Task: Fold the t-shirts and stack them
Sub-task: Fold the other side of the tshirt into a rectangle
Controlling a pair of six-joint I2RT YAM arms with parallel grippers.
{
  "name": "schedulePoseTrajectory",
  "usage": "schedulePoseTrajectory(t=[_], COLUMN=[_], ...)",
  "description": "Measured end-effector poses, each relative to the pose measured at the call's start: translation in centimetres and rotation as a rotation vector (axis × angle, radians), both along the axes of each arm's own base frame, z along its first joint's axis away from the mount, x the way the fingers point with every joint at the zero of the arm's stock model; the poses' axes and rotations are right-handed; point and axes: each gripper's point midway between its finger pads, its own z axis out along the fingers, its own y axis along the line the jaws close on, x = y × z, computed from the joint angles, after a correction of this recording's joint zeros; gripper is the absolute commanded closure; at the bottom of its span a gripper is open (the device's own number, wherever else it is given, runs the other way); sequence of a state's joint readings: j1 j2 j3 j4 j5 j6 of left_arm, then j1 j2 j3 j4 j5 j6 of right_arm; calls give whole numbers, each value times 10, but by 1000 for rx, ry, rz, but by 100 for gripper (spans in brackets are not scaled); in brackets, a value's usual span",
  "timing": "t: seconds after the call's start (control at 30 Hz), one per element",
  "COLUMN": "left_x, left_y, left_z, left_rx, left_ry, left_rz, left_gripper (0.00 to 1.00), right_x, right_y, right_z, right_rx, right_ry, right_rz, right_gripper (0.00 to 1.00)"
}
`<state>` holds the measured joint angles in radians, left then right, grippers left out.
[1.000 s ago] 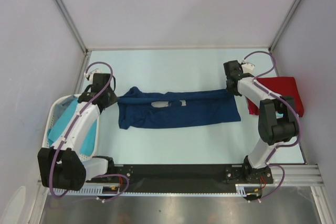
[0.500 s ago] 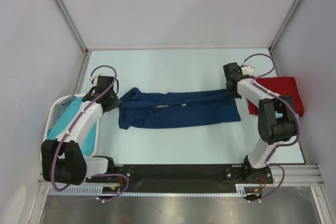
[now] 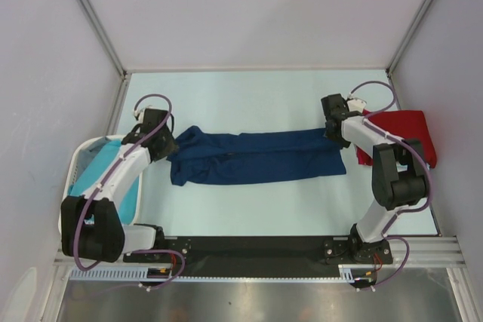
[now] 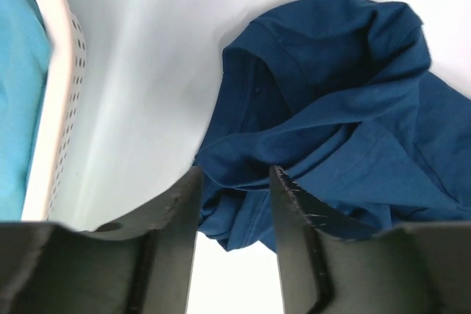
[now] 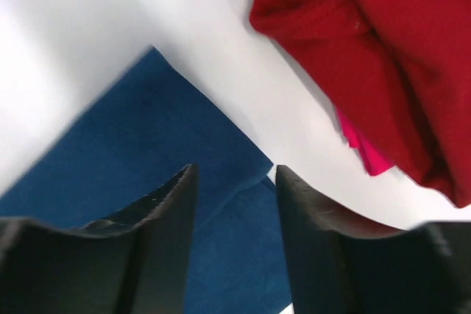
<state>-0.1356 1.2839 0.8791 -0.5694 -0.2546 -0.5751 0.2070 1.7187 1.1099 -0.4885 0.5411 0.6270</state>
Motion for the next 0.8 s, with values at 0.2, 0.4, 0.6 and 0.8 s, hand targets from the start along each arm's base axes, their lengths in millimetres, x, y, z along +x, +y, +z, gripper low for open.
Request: schedulePoseTrajectory(t=[0.2,0.4,0.6,0.8], left_x=[22,48,68,52], left_y=[-10,-57,-122,-153], left_z=[43,73,27,-9], left_rx=[-21,-77,-120,-141], left_ry=[-120,-213,-80,36], left_rz=[-21,-140,-300,-391], left_gripper=[50,57,64,67], right_x=[22,63,69,47], right_y=[8,50,88,109], right_z=[48,108,73,35], right_rx=[17,66,88,75], right_ry=[-126,-281,-195,-80], right_rz=[26,121,214,284], right_gripper=[44,50,60,65])
